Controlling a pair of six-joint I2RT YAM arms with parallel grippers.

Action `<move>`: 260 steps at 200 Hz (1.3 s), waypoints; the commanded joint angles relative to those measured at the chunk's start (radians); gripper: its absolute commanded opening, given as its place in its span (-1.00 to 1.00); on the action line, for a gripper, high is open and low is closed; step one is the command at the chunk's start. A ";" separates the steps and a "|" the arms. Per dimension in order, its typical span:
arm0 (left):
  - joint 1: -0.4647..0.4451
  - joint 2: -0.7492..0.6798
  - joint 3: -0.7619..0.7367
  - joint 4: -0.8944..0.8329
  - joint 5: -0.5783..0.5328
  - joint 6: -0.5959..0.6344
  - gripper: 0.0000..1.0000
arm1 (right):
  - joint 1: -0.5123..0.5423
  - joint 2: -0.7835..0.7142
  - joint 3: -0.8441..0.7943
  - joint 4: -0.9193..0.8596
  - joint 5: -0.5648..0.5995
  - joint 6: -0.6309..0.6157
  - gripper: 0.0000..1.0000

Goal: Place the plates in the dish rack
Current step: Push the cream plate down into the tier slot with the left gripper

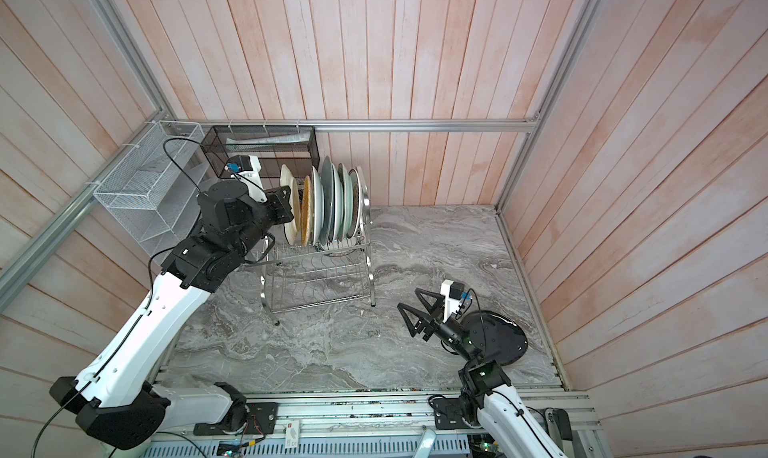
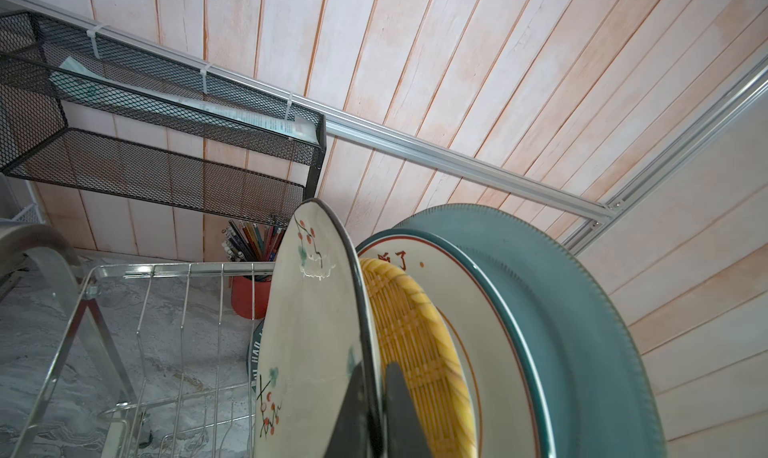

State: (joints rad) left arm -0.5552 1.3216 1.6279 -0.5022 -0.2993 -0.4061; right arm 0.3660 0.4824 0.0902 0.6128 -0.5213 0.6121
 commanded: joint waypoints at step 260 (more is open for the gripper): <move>-0.117 -0.052 -0.044 0.053 -0.168 0.004 -0.32 | 0.015 0.000 0.011 -0.006 0.021 -0.026 0.95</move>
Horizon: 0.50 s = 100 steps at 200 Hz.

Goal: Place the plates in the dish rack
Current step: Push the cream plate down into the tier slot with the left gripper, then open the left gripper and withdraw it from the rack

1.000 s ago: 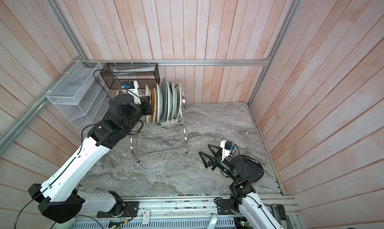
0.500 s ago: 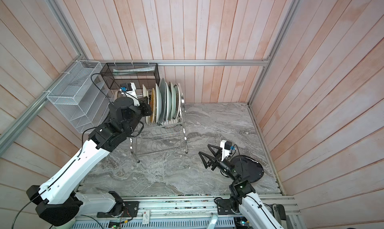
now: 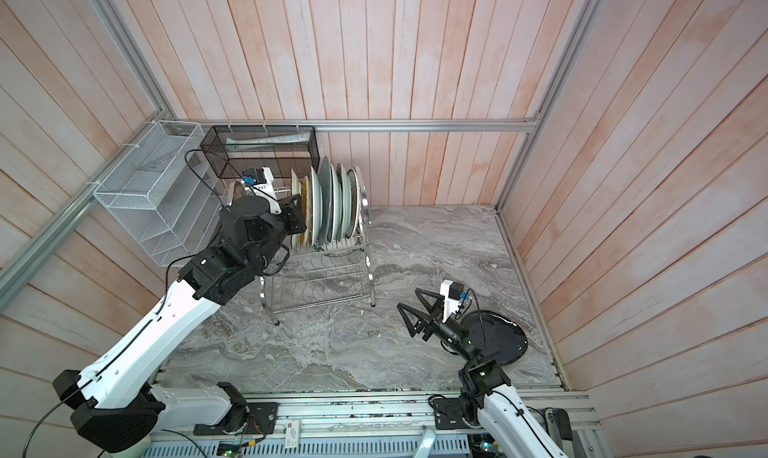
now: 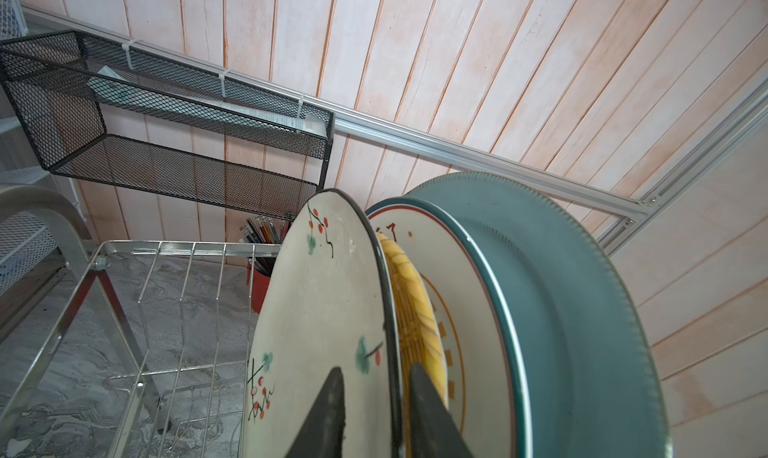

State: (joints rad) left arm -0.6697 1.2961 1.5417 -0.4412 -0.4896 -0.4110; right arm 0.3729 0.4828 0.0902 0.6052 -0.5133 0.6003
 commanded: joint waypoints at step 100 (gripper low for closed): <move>0.000 -0.204 0.080 -0.062 0.159 0.041 -0.11 | 0.008 -0.003 0.013 -0.035 0.057 -0.057 0.96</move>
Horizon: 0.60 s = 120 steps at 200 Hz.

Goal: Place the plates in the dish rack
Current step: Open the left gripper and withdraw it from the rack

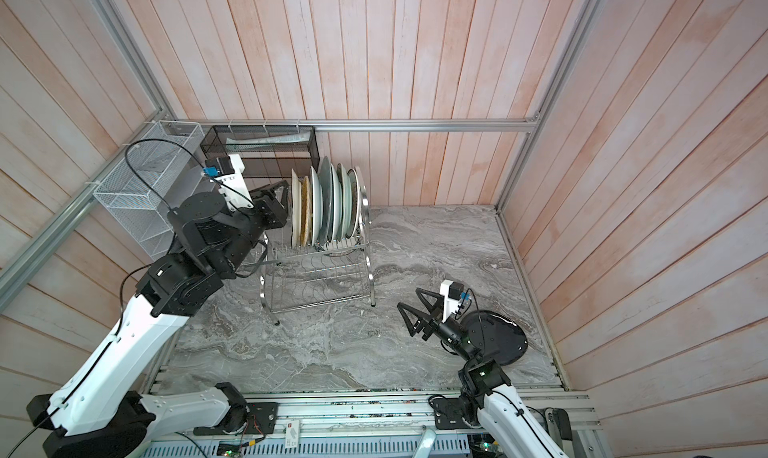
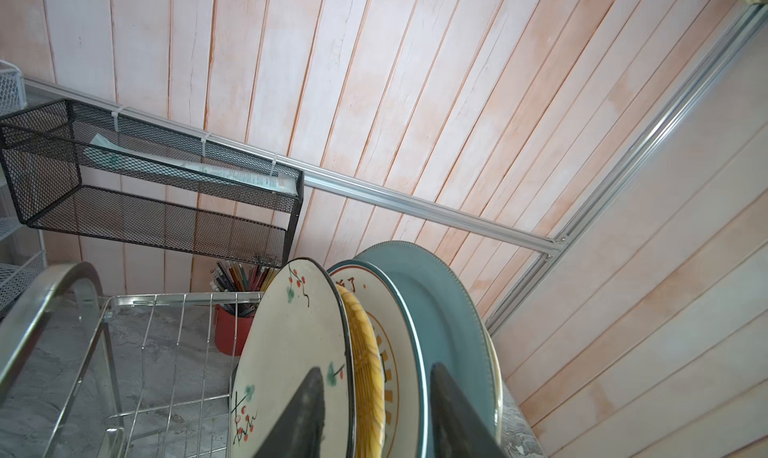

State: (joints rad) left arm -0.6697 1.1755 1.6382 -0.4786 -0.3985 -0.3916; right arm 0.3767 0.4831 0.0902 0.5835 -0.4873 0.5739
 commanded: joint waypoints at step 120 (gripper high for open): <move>0.000 -0.666 -0.641 -0.082 0.873 0.176 0.65 | 0.004 -0.044 0.127 -0.231 0.092 -0.012 0.96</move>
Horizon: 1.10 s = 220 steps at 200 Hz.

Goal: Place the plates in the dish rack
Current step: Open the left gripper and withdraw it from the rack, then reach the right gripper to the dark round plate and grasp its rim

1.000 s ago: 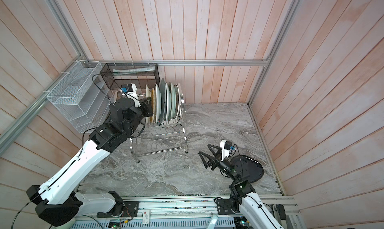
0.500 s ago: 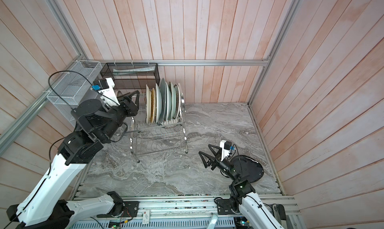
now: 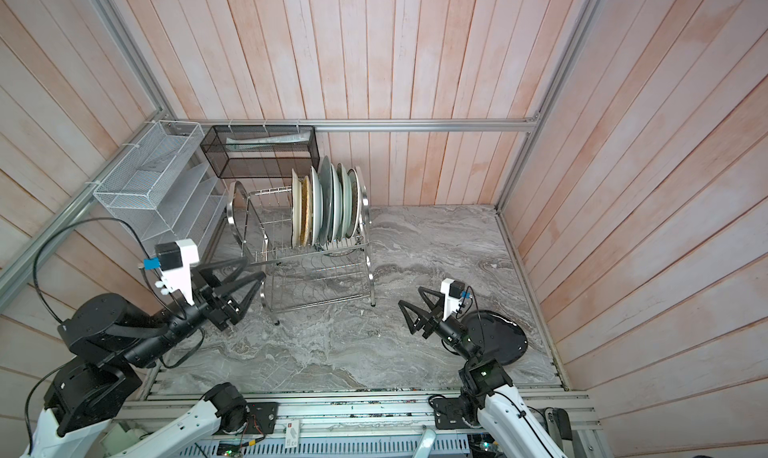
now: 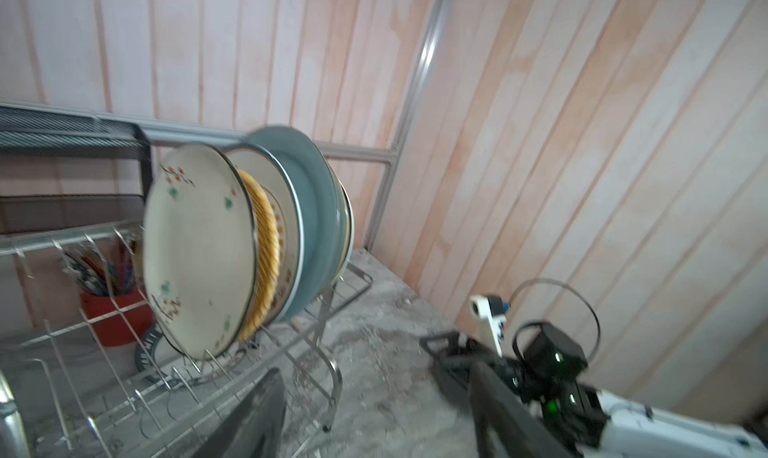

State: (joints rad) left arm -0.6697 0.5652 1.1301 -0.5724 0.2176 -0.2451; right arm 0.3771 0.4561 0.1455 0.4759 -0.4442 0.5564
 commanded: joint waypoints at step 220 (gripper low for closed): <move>-0.002 0.001 -0.503 0.187 0.175 -0.126 1.00 | -0.998 0.393 0.293 -0.761 0.497 0.232 0.94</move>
State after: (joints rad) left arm -0.6697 0.5625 0.6411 -0.4034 0.3878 -0.3641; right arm -0.5461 0.8860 0.4690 -0.2634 0.0547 0.7925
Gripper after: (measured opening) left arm 0.999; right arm 0.974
